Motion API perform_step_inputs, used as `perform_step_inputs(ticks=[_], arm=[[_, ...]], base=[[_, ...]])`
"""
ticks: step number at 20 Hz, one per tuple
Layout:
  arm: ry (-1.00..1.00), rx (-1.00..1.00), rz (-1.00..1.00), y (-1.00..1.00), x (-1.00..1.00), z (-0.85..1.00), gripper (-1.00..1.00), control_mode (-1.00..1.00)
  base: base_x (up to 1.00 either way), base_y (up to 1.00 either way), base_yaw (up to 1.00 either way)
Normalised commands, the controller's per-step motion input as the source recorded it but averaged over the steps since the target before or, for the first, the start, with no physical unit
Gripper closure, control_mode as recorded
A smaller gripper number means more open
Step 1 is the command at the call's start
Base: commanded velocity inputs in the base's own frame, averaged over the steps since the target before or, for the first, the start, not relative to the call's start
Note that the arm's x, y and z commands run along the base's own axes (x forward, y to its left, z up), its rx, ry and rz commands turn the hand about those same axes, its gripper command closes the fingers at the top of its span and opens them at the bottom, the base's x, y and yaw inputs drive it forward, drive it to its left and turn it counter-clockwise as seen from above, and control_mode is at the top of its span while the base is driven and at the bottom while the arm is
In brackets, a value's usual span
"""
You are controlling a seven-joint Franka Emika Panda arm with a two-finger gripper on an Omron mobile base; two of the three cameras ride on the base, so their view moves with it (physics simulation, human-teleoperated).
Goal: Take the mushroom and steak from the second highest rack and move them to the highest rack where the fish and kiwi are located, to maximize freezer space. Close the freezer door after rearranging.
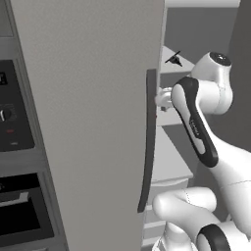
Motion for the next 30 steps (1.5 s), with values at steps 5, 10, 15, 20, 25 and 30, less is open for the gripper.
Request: perform_step_inputs(ticks=[5,10,15,20,25,30], arm=[[0.0,0.0,0.0,0.0,0.0,0.0,-1.0,1.0],[0.0,0.0,0.0,0.0,0.0,0.0,-1.0,1.0],[0.0,0.0,0.0,0.0,0.0,0.0,-1.0,1.0],[0.0,0.0,0.0,0.0,0.0,0.0,-1.0,1.0],[0.0,0.0,0.0,0.0,0.0,0.0,-1.0,1.0],[0.0,0.0,0.0,0.0,0.0,0.0,-1.0,1.0]], base=[[0.0,-0.18,-0.2],[0.12,-0.14,-0.11],[0.39,-0.05,-0.01],[0.54,0.0,0.0],[0.25,0.0,0.0],[0.02,-0.02,0.0]])
